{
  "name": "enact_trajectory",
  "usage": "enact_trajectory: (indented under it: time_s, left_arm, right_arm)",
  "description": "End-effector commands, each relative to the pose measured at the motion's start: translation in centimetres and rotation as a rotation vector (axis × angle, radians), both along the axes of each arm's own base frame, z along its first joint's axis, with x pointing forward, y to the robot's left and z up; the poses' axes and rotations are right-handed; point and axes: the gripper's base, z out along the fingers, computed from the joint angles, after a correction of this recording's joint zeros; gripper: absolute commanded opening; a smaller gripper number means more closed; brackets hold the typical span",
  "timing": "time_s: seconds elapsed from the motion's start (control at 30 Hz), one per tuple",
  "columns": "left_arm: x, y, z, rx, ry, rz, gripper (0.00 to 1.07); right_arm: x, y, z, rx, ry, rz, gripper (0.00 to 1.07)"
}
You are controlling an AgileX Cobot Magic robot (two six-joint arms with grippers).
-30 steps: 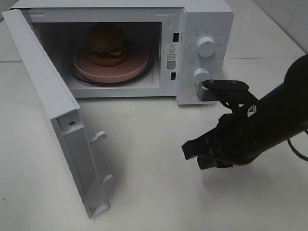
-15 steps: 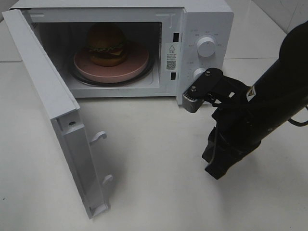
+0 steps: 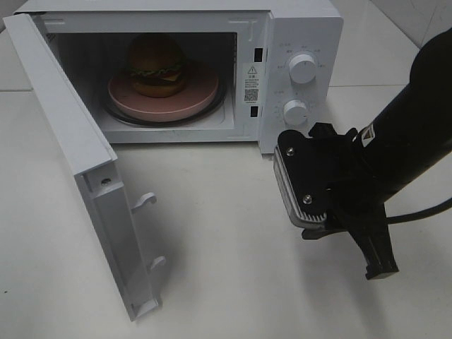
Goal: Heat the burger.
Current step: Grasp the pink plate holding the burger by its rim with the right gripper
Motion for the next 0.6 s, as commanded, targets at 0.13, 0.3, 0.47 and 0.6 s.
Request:
enact_trajectory:
  time_s: [0.13,0.3,0.47,0.6]
  left_arm:
    - [-0.24,0.02,0.02,-0.003,-0.033,-0.002,1.00]
    - [-0.24,0.02,0.02,-0.003,-0.033,-0.002,1.00]
    - [-0.24,0.02,0.02,-0.003,-0.033,-0.002,1.00]
    - [-0.24,0.02,0.02,-0.003,-0.033,-0.002,1.00]
  right_arm:
    - [0.29,-0.12,0.33,-0.026,-0.053,0.054,0.44]
    - [0.41,-0.23,0.33,-0.035,-0.061,0.036,0.64]
    - [0.48,-0.20,0.36,-0.008,-0.041,-0.070,0.88]
    - [0.54,-0.21,0.37,-0.005,-0.045,-0.086,0.93]
